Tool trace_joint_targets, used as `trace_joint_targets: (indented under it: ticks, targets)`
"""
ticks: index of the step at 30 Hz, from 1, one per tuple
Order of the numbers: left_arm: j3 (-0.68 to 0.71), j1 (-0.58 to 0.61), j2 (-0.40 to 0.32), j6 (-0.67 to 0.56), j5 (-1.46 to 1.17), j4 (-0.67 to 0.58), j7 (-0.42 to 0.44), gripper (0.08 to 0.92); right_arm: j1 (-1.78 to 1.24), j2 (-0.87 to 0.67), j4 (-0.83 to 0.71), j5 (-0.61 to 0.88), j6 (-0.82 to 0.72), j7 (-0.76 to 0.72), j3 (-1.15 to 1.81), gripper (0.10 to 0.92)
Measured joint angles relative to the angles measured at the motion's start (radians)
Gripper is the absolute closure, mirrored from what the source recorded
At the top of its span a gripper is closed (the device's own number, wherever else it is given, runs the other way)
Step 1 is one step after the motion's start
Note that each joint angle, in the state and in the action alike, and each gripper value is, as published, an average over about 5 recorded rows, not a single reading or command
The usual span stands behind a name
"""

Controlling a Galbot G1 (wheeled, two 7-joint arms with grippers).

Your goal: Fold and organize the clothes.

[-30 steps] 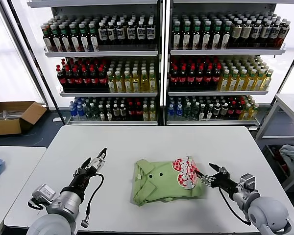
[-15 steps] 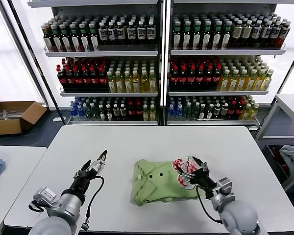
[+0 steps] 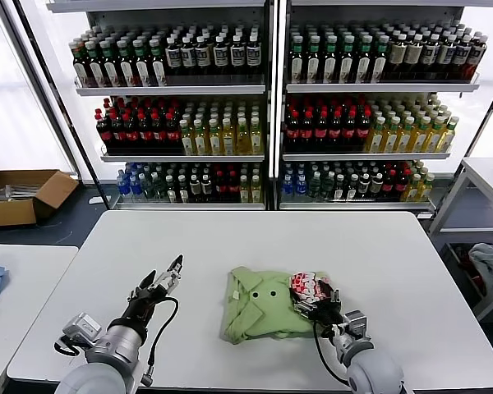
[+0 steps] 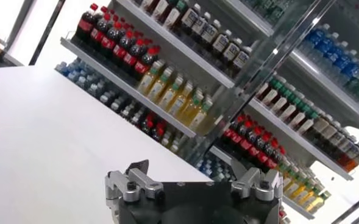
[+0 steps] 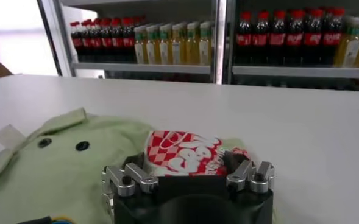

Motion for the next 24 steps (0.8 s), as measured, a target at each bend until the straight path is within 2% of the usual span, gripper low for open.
trace_joint_targets:
  ticks: [12,18,24]
  targets:
    - [-0.025,0.015,0.009,-0.011,0.033,0.016,0.036,0.177,-0.043,-0.009,0.120,0.019,0.044,-0.006,0.073,0.203]
    - [-0.061,0.039,0.012,-0.043,0.148,0.035,0.137,0.177,-0.085,-0.014,0.147,0.044,0.120,-0.070,0.192,0.203]
    - [-0.112,0.064,-0.020,-0.124,0.350,0.063,0.273,0.177,-0.147,-0.002,0.118,0.073,0.235,-0.167,0.348,0.203]
